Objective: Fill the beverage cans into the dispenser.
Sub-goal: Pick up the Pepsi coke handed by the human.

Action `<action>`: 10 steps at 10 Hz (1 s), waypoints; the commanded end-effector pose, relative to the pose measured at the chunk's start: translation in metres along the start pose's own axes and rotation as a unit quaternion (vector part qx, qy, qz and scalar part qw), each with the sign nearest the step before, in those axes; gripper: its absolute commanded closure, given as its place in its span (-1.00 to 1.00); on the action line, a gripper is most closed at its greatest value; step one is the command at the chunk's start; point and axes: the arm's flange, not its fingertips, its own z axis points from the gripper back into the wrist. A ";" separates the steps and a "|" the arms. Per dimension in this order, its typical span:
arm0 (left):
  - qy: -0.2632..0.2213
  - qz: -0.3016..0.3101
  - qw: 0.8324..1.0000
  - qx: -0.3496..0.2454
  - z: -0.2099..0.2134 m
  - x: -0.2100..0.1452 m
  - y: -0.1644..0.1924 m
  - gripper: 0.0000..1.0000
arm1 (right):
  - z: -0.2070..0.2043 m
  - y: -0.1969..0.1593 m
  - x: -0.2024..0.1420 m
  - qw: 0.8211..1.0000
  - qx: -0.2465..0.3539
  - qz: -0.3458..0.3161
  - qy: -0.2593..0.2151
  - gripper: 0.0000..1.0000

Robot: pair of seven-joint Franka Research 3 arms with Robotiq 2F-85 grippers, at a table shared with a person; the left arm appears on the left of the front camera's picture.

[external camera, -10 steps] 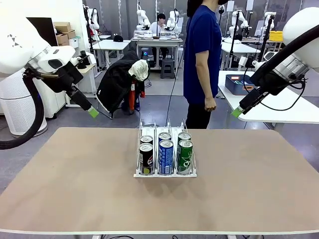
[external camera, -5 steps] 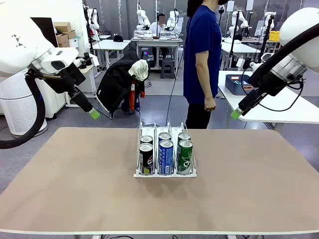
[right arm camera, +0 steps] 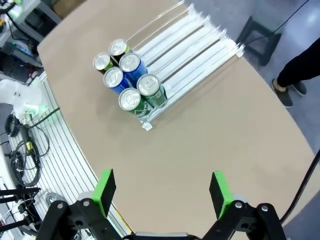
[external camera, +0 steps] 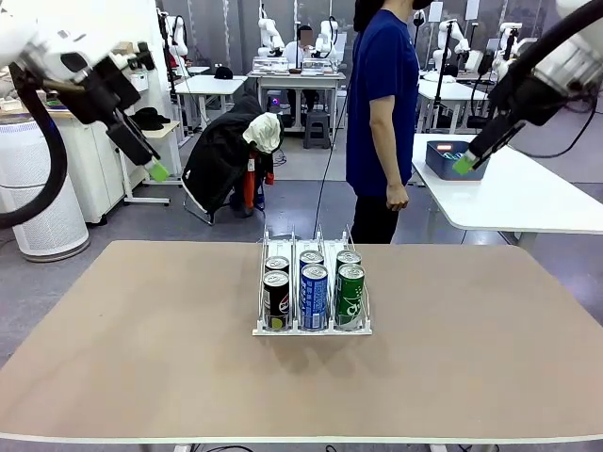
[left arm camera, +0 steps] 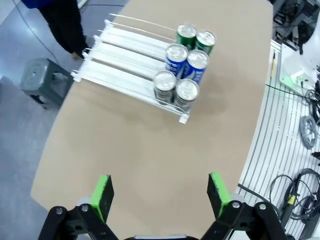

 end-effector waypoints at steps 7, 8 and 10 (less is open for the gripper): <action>-0.051 0.053 0.987 0.143 0.059 0.008 -0.013 -1.00 | 0.092 0.020 0.020 0.990 -0.108 0.018 -0.095 -1.00; -0.053 0.044 0.985 0.160 0.060 0.007 -0.015 -1.00 | 0.099 0.017 0.022 0.988 -0.114 0.006 -0.104 -1.00; -0.056 0.041 0.988 0.138 0.067 0.016 -0.010 -1.00 | 0.099 0.021 0.020 0.989 -0.112 0.027 -0.088 -1.00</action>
